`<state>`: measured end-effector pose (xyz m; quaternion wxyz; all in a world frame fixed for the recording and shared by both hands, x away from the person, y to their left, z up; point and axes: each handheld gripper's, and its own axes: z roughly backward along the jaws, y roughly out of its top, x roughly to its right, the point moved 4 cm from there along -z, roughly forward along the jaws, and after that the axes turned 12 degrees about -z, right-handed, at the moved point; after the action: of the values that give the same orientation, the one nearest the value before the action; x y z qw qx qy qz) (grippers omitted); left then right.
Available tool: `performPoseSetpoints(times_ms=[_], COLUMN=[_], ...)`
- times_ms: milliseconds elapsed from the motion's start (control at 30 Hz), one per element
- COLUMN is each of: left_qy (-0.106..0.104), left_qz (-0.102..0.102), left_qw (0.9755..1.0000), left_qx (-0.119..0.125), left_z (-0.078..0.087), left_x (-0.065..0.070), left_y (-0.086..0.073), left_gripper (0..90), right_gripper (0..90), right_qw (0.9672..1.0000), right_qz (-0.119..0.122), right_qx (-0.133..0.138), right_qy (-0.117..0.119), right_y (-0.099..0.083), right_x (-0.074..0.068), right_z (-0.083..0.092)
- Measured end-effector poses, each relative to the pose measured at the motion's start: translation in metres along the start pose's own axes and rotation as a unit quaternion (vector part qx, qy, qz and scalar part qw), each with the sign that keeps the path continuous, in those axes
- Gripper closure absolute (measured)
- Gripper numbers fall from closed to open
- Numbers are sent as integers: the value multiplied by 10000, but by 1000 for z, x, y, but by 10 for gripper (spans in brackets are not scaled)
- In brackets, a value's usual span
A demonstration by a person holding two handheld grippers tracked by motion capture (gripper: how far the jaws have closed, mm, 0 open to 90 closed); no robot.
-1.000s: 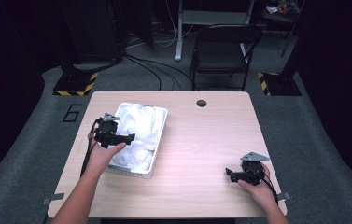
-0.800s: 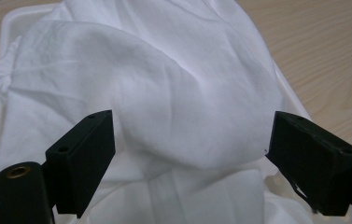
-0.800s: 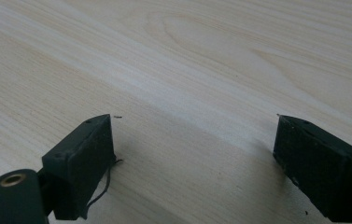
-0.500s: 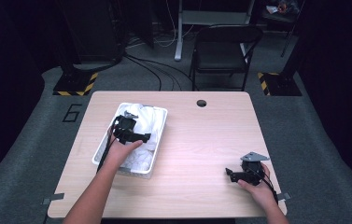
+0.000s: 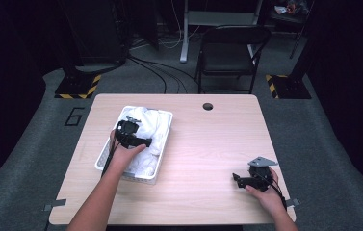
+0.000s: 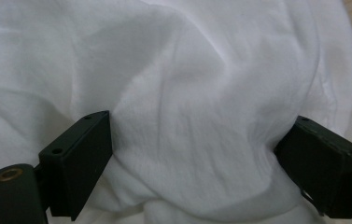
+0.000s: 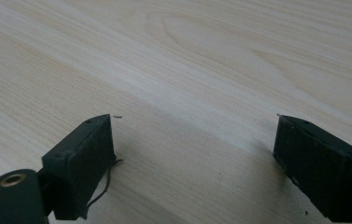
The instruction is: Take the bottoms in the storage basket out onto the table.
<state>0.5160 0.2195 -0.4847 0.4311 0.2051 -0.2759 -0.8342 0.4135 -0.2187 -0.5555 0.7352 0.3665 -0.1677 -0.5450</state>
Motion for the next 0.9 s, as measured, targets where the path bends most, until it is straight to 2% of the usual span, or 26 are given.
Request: performPoseSetpoints(times_ms=[67, 200, 367, 533, 767, 900], left_qy=[70, 36, -70, -206, -396, -365], left_qz=[43, 74, 151, 350, 331, 182], left_qw=[9999, 9998, 9997, 9989, 9982, 9983], left_qx=[-61, -160, -189, -251, -298, -424], left_z=[-3, -7, -12, -18, -23, -25], left_x=[-2, -5, -7, -8, -2, 2], left_y=[-2, -4, -6, -8, -8, -8], left_gripper=[105, 65, 48, 41, 37, 34], right_gripper=[116, 116, 116, 116, 111, 109], right_qw=[10000, 10000, 10000, 10000, 10000, 10000], right_qz=[2, 2, -1, -6, -34, -26], right_qx=[-3, 2, 3, 3, -44, -28], right_qy=[0, 1, 1, 3, 25, 31], right_y=[0, 0, 0, 0, 0, 1], right_x=[0, 0, 0, 0, -1, -1], right_z=[0, 0, 0, 0, 0, -1])
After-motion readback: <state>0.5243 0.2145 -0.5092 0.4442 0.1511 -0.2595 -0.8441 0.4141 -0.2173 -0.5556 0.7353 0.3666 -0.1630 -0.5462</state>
